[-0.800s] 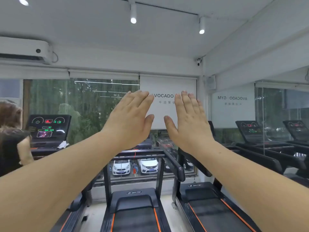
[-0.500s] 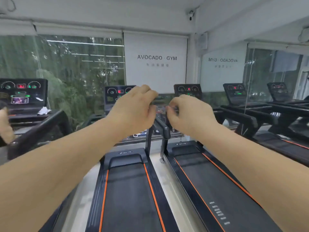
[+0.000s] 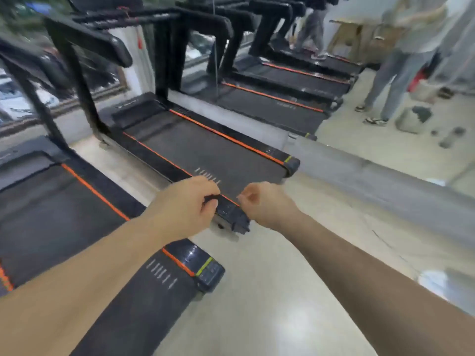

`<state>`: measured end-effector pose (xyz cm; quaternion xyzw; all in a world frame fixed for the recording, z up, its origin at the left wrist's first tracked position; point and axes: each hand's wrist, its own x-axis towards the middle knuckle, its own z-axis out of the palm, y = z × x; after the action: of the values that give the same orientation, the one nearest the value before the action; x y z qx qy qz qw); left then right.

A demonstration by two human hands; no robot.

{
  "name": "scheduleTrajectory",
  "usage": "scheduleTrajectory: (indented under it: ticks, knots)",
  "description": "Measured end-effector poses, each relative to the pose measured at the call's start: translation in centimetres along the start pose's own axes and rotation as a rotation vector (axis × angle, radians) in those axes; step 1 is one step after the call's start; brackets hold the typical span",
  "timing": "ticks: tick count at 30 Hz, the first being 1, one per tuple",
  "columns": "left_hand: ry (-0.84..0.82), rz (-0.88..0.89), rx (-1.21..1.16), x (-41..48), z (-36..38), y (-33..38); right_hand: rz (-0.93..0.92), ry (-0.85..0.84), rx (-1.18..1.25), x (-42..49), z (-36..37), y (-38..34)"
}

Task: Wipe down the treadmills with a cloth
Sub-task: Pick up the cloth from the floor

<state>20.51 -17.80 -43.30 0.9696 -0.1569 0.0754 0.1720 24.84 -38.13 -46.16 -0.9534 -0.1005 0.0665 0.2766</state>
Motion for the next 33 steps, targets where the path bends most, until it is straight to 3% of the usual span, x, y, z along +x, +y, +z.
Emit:
scheduleTrajectory:
  ticks: [9,19,26,33]
  knots:
    - [-0.488,0.283,-0.275,-8.5,23.5,7.8,0.665,0.015,0.236,-21.1,14.0,16.3]
    - [-0.963,0.561,-0.262,-26.6,43.1,21.9,1.197,0.145,0.431,-48.8,27.9,31.1]
    - [-1.2,0.494,-0.286,-41.4,55.7,28.3,1.464,0.277,0.63,-66.4,40.9,39.1]
    - [-1.334,0.381,-0.245,-49.8,68.4,31.1,1.702,0.412,0.753,-74.4,53.3,47.4]
